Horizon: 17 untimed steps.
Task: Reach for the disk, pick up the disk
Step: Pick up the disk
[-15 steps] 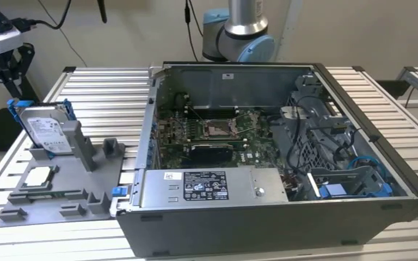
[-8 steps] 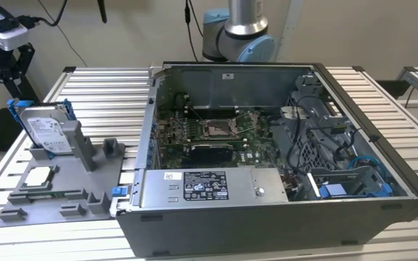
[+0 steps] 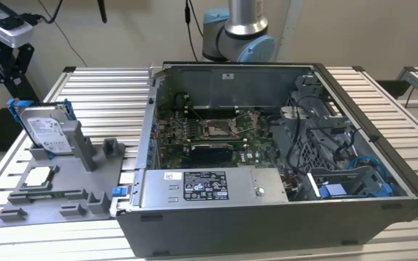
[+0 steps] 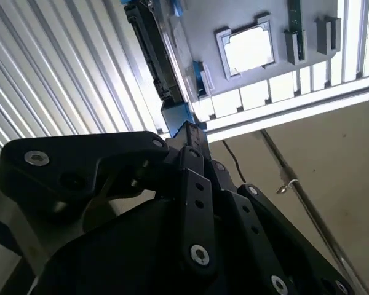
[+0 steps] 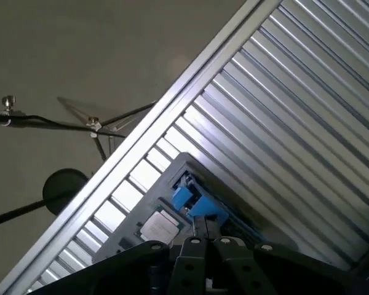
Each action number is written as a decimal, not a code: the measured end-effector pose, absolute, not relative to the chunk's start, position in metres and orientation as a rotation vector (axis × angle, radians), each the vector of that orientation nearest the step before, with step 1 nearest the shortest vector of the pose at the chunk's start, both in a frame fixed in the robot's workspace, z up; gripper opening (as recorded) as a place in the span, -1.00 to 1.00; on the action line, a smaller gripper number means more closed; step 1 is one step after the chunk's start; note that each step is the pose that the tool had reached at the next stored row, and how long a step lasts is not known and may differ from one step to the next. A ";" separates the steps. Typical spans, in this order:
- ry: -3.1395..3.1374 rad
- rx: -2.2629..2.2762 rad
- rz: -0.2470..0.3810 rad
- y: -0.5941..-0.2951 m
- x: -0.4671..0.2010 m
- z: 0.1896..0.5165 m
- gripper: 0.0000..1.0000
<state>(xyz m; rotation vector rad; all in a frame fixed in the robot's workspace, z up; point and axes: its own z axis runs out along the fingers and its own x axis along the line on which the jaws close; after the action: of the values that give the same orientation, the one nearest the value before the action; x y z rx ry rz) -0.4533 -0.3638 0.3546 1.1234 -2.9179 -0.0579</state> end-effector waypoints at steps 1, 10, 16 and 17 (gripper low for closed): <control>-2.908 1.151 -0.057 -0.364 -0.453 0.355 -1.00; -2.840 1.366 -0.038 -0.364 -0.453 0.355 -1.00; -2.796 1.492 -0.025 -0.364 -0.453 0.355 -1.00; -2.790 1.511 -0.022 -0.364 -0.453 0.355 -1.00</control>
<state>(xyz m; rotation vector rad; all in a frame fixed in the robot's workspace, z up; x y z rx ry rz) -0.4534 -0.3638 0.3546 1.5108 -2.7901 -0.0223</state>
